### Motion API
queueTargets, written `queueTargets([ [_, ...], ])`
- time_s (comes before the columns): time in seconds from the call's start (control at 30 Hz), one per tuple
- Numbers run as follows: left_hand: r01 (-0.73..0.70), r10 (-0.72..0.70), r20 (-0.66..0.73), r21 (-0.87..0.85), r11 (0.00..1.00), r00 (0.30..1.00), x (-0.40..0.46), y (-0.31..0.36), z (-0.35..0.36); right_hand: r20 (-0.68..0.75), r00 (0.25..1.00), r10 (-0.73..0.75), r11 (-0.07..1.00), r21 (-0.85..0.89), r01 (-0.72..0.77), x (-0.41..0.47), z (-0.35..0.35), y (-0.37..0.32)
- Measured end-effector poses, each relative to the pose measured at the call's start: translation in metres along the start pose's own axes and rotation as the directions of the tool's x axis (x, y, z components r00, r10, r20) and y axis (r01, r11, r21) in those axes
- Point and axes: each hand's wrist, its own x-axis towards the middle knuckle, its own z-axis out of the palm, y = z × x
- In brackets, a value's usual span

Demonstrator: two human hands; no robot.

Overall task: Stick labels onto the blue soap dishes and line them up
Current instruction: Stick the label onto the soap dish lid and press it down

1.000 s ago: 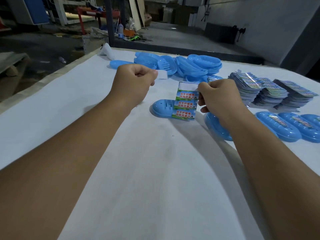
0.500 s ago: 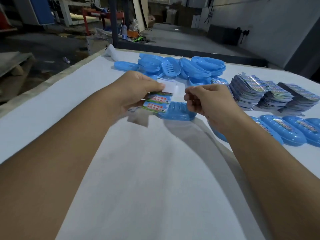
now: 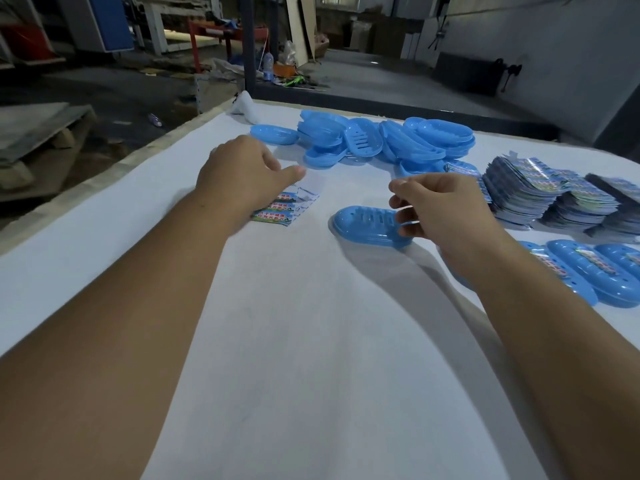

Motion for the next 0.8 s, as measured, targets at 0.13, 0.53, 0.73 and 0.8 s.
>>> queueTargets([
  [0.13, -0.386, 0.413, -0.168, 0.168, 0.907, 0.895, -0.008, 0.013, -0.001, 0.001, 1.000, 0.000, 1.000, 0.005, 0.000, 0.000, -0.001, 0.000],
  [0.53, -0.763, 0.796, -0.245, 0.234, 0.602, 0.553, -0.028, 0.039, 0.000, 0.313, 0.926, 0.211, 0.974, -0.143, -0.174, -0.002, -0.027, -0.007],
  [0.73, -0.776, 0.812, -0.225, 0.245, 0.582, 0.538, -0.027, 0.039, 0.000, 0.317, 0.928, 0.198, 0.976, -0.150, -0.157, 0.001, -0.030, -0.006],
  [0.8, -0.776, 0.818, -0.213, 0.261, 0.574, 0.534, -0.025, 0.037, 0.002, 0.265, 0.946, 0.187, 0.980, -0.117, -0.161, 0.003, -0.031, -0.005],
])
